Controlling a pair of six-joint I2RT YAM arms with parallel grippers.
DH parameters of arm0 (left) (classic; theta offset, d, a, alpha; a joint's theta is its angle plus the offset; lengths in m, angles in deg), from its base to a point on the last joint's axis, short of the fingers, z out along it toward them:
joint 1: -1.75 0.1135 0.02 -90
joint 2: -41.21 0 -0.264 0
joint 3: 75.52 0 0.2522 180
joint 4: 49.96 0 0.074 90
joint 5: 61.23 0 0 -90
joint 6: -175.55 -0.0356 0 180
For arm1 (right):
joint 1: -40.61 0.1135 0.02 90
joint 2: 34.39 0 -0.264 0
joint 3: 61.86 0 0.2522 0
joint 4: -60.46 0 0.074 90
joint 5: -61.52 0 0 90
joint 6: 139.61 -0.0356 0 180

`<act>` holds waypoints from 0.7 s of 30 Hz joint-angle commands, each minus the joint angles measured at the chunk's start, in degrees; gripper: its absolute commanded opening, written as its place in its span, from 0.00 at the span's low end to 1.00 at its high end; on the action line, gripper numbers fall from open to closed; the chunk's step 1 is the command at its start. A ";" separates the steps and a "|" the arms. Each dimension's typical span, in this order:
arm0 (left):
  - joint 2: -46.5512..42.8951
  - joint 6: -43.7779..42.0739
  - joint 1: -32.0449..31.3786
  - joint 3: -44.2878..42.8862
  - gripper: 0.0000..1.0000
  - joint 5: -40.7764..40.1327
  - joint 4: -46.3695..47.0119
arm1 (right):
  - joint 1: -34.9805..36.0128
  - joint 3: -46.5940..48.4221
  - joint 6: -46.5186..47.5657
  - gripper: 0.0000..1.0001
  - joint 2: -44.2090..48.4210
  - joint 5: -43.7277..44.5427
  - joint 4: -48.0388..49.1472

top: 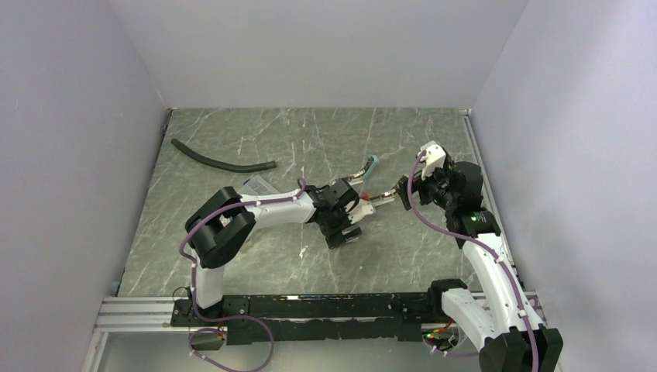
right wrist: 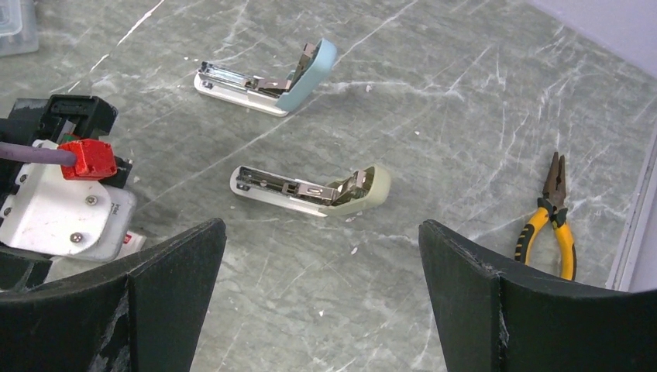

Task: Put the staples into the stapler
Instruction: Open the staple box at the center of the board.

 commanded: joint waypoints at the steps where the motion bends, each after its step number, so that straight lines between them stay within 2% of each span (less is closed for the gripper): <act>1: 0.02 -1.02 -0.10 0.37 0.88 4.67 1.10 | -0.17 1.19 0.31 1.00 0.30 -1.49 1.16; 6: 0.55 -1.00 -0.27 0.47 0.84 7.69 3.30 | -0.14 1.27 0.22 1.00 0.12 -1.64 0.86; 12: 1.40 -1.46 -0.29 1.43 0.74 7.89 5.66 | -0.16 1.31 0.30 1.00 0.34 -1.81 0.80; 15: 1.21 -2.07 -0.30 2.28 0.64 7.93 6.63 | -0.14 1.36 0.15 1.00 0.06 -1.99 0.77; 21: -2.06 -4.11 -0.05 5.52 0.34 6.36 9.16 | -0.10 1.80 -2.41 1.00 -1.53 -3.45 1.63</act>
